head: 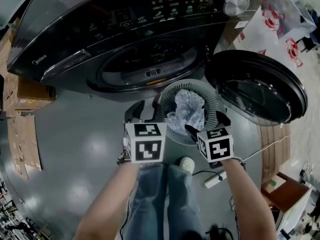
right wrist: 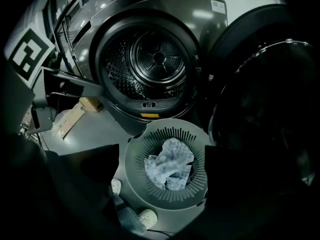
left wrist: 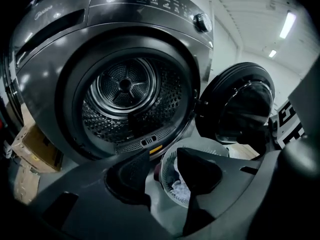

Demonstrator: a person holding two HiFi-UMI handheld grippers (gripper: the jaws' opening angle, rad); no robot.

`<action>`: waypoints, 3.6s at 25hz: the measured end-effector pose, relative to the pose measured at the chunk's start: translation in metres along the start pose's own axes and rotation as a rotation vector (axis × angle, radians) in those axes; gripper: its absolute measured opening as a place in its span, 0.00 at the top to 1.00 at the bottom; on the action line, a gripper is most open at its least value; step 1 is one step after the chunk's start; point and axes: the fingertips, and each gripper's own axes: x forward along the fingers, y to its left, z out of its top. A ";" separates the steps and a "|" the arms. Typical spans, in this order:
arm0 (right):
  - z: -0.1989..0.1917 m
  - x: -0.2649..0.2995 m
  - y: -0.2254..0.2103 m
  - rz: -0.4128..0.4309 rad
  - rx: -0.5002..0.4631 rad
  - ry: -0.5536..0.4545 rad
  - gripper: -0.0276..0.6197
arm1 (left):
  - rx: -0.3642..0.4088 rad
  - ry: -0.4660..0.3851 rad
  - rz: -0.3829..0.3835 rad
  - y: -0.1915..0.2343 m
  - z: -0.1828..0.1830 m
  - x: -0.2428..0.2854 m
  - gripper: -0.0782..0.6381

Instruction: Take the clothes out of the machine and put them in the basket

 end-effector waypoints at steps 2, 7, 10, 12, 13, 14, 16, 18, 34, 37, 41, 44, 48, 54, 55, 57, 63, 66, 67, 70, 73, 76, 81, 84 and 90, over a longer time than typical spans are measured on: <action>-0.004 -0.002 0.003 0.009 0.022 0.004 0.17 | -0.003 0.013 -0.002 -0.002 -0.005 0.000 0.66; -0.008 -0.010 0.005 0.028 0.083 0.021 0.18 | -0.036 0.031 -0.031 -0.010 -0.012 -0.002 0.66; -0.002 -0.017 0.005 0.024 0.084 0.013 0.18 | -0.068 0.055 -0.060 -0.018 -0.014 -0.005 0.66; 0.004 -0.026 0.008 0.024 0.105 0.014 0.19 | -0.071 0.065 -0.070 -0.023 -0.009 -0.011 0.67; 0.007 -0.033 0.010 0.027 0.115 0.014 0.20 | -0.066 0.068 -0.074 -0.026 -0.006 -0.015 0.67; 0.012 -0.040 0.013 0.031 0.121 0.011 0.21 | -0.060 0.070 -0.078 -0.029 -0.003 -0.021 0.67; 0.021 -0.057 0.019 0.038 0.113 0.007 0.24 | -0.047 0.070 -0.085 -0.034 0.005 -0.033 0.67; 0.026 -0.073 0.023 0.034 0.091 0.011 0.25 | -0.043 0.069 -0.092 -0.037 0.012 -0.047 0.67; 0.088 -0.201 0.039 -0.007 0.076 -0.004 0.32 | -0.007 0.020 -0.084 -0.033 0.084 -0.168 0.67; 0.098 -0.222 0.046 -0.003 0.062 -0.006 0.33 | 0.003 0.000 -0.088 -0.038 0.097 -0.187 0.67; 0.111 -0.255 0.055 -0.011 0.038 -0.013 0.38 | 0.021 -0.038 -0.078 -0.035 0.114 -0.218 0.67; 0.122 -0.281 0.056 -0.006 0.032 -0.038 0.41 | 0.014 -0.078 -0.068 -0.033 0.127 -0.239 0.67; 0.134 -0.310 0.062 0.001 -0.013 -0.050 0.41 | 0.005 -0.129 -0.051 -0.026 0.143 -0.266 0.67; 0.149 -0.344 0.079 0.040 0.038 -0.092 0.41 | -0.023 -0.196 -0.041 -0.009 0.160 -0.300 0.67; 0.151 -0.349 0.081 0.040 0.055 -0.098 0.41 | -0.032 -0.207 -0.042 -0.009 0.161 -0.304 0.67; 0.153 -0.358 0.086 0.045 0.086 -0.119 0.41 | -0.043 -0.222 -0.052 -0.010 0.164 -0.311 0.67; 0.169 -0.380 0.084 0.046 0.124 -0.246 0.41 | -0.009 -0.260 -0.065 -0.017 0.173 -0.330 0.67; 0.182 -0.400 0.073 0.033 0.130 -0.333 0.46 | -0.001 -0.301 -0.040 -0.018 0.188 -0.342 0.67; 0.187 -0.409 0.070 0.032 0.126 -0.363 0.47 | -0.002 -0.323 -0.029 -0.017 0.194 -0.347 0.67; 0.200 -0.435 0.064 0.039 0.093 -0.447 0.49 | 0.001 -0.397 0.003 -0.018 0.213 -0.367 0.67; 0.210 -0.458 0.055 0.024 0.051 -0.522 0.54 | -0.009 -0.470 0.005 -0.023 0.231 -0.386 0.67; 0.221 -0.484 0.048 0.002 0.012 -0.594 0.61 | -0.006 -0.548 0.000 -0.028 0.250 -0.407 0.67; 0.238 -0.526 0.046 -0.018 -0.068 -0.732 0.80 | 0.035 -0.652 0.041 -0.032 0.273 -0.440 0.67; 0.242 -0.544 0.046 -0.058 -0.134 -0.794 0.91 | 0.085 -0.711 0.059 -0.036 0.285 -0.457 0.67; 0.254 -0.566 0.060 -0.138 -0.229 -0.854 0.95 | 0.163 -0.768 0.035 -0.036 0.299 -0.471 0.67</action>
